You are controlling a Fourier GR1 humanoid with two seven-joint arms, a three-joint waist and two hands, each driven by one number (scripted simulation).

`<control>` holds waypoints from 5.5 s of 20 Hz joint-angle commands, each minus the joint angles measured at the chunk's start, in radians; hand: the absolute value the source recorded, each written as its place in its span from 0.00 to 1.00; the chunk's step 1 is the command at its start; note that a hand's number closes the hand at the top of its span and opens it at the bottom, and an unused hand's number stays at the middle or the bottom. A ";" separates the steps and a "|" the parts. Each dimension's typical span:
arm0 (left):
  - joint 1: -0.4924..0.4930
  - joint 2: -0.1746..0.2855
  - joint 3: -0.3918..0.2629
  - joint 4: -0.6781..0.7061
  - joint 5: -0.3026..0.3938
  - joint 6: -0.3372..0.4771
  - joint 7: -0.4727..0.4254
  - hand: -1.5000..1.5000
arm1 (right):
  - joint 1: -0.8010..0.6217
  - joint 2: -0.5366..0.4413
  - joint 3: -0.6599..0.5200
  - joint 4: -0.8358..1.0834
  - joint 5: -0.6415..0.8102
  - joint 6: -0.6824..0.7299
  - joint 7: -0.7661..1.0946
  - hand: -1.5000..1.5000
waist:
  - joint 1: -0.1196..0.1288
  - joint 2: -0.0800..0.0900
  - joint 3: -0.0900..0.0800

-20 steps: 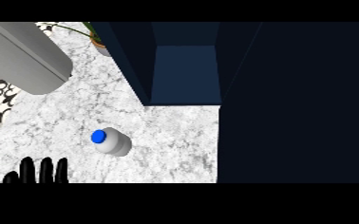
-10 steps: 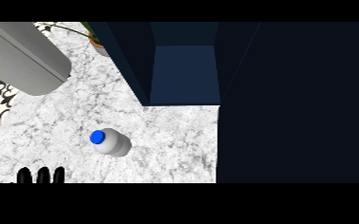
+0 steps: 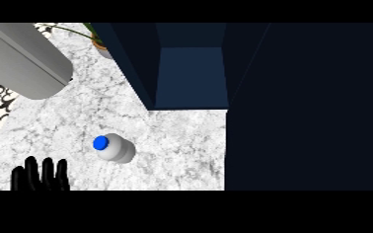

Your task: Pick up the bottled water, place it into the cabinet and close the cabinet

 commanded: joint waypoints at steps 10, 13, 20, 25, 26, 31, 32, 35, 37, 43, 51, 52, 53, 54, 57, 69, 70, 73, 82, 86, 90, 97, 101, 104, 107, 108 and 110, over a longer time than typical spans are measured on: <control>-0.015 -0.042 0.268 0.351 0.382 -0.207 -0.295 0.00 | 0.194 -0.030 -0.058 -0.181 -0.110 0.074 -0.053 0.00 | 0.001 -0.001 -0.001; -0.048 -0.063 0.338 0.485 0.436 -0.271 -0.371 0.00 | 0.229 -0.019 -0.017 -0.200 -0.099 0.078 -0.052 0.00 | 0.001 0.002 -0.002; -0.184 -0.064 0.469 0.694 0.543 -0.385 -0.466 0.00 | 0.263 -0.014 -0.038 -0.173 -0.068 0.098 -0.126 0.00 | 0.001 0.004 0.000; -0.291 -0.065 0.490 0.892 0.628 -0.402 -0.578 0.00 | 0.284 -0.034 -0.076 -0.167 -0.091 0.120 -0.146 0.00 | -0.003 0.005 0.000; -0.256 -0.048 0.550 0.887 0.621 -0.483 -0.560 0.00 | 0.293 -0.019 -0.056 -0.199 -0.092 0.106 -0.135 0.00 | 0.001 0.005 0.000; -0.369 -0.065 0.573 1.054 0.665 -0.458 -0.661 0.00 | 0.329 0.000 -0.069 -0.125 -0.048 0.151 -0.229 0.00 | -0.006 0.004 0.001; -0.369 -0.065 0.609 1.045 0.654 -0.453 -0.640 0.00 | 0.381 -0.004 -0.052 -0.230 -0.076 0.135 -0.183 0.00 | -0.008 0.005 0.000; -0.369 -0.040 0.639 1.129 0.680 -0.538 -0.706 0.00 | 0.349 -0.011 -0.080 -0.178 -0.071 0.148 -0.203 0.00 | 0.002 0.006 0.000; -0.396 -0.064 0.617 1.193 0.682 -0.540 -0.745 0.00 | 0.346 0.002 -0.083 -0.190 -0.070 0.129 -0.194 0.00 | 0.001 0.006 0.000; -0.456 -0.055 0.667 1.302 0.770 -0.695 -0.813 0.00 | 0.360 -0.011 -0.131 -0.169 -0.105 0.163 -0.225 0.00 | 0.001 0.006 0.000; -0.538 -0.065 0.633 1.383 0.852 -0.796 -0.872 0.00 | 0.363 -0.025 -0.202 -0.124 -0.146 0.210 -0.270 0.00 | 0.002 0.005 0.001; -0.608 -0.062 0.675 1.381 0.832 -0.765 -0.837 1.00 | 0.363 -0.002 -0.156 -0.121 -0.090 0.217 -0.283 0.00 | -0.001 0.005 0.001; -0.580 -0.065 0.664 1.430 0.852 -0.816 -0.897 1.00 | 0.389 0.021 -0.133 -0.142 -0.058 0.219 -0.293 0.00 | -0.004 0.005 0.000; -0.582 -0.058 0.674 1.398 0.839 -0.809 -0.859 1.00 | 0.384 0.004 -0.151 -0.166 -0.087 0.210 -0.258 0.00 | 0.002 0.005 0.001; -0.601 -0.058 0.678 1.416 0.849 -0.820 -0.881 1.00 | 0.378 -0.003 -0.180 -0.156 -0.115 0.211 -0.261 0.00 | 0.004 0.006 0.001; -0.703 0.055 0.558 1.476 0.756 -1.023 -0.796 1.00 | 0.338 -0.024 -0.208 -0.080 -0.101 0.237 -0.311 0.00 | -0.005 0.006 0.001; -0.737 0.050 0.570 1.479 0.759 -0.996 -0.776 1.00 | 0.336 0.012 -0.154 -0.078 -0.051 0.234 -0.310 0.00 | -0.005 0.005 0.001; -0.709 0.038 0.559 1.445 0.735 -1.002 -0.832 1.00 | 0.360 0.001 -0.192 -0.112 -0.107 0.237 -0.301 0.00 | 0.001 0.004 0.001; -0.654 0.045 0.446 1.101 0.690 -0.900 -0.618 1.00 | 0.313 0.029 -0.171 -0.097 -0.053 0.196 -0.265 0.00 | 0.018 0.001 0.003; -0.675 0.018 0.390 0.911 0.672 -0.788 -0.472 1.00 | 0.307 0.015 -0.174 -0.072 -0.077 0.217 -0.280 0.00 | 0.021 -0.002 0.003; -0.660 -0.030 0.323 0.830 0.610 -0.728 -0.458 1.00 | 0.280 -0.009 -0.230 -0.080 -0.127 0.217 -0.259 0.00 | 0.013 0.002 0.003; -0.734 -0.064 0.083 0.634 0.530 -0.420 -0.251 1.00 | 0.209 0.011 -0.194 -0.027 -0.102 0.199 -0.238 0.00 | 0.013 0.002 0.003; -0.890 -0.065 0.052 0.660 0.531 -0.244 -0.151 1.00 | 0.254 0.004 -0.217 -0.082 -0.135 0.224 -0.235 0.00 | -0.006 0.003 0.002; -1.016 -0.065 0.126 0.710 0.528 -0.203 -0.137 1.00 | 0.240 -0.001 -0.225 -0.060 -0.136 0.237 -0.227 0.00 | -0.006 0.004 0.002; -1.098 -0.065 0.108 0.778 0.564 -0.146 -0.146 1.00 | 0.223 -0.019 -0.240 -0.127 -0.177 0.207 -0.159 0.00 | -0.007 0.007 0.002; -1.138 -0.065 0.111 0.784 0.577 -0.098 -0.150 1.00 | 0.250 0.013 -0.221 -0.127 -0.149 0.208 -0.186 0.00 | -0.016 0.006 0.002; -1.192 -0.065 0.128 0.879 0.553 -0.105 -0.132 1.00 | 0.158 -0.013 -0.247 -0.063 -0.165 0.187 -0.162 0.00 | -0.005 0.009 0.002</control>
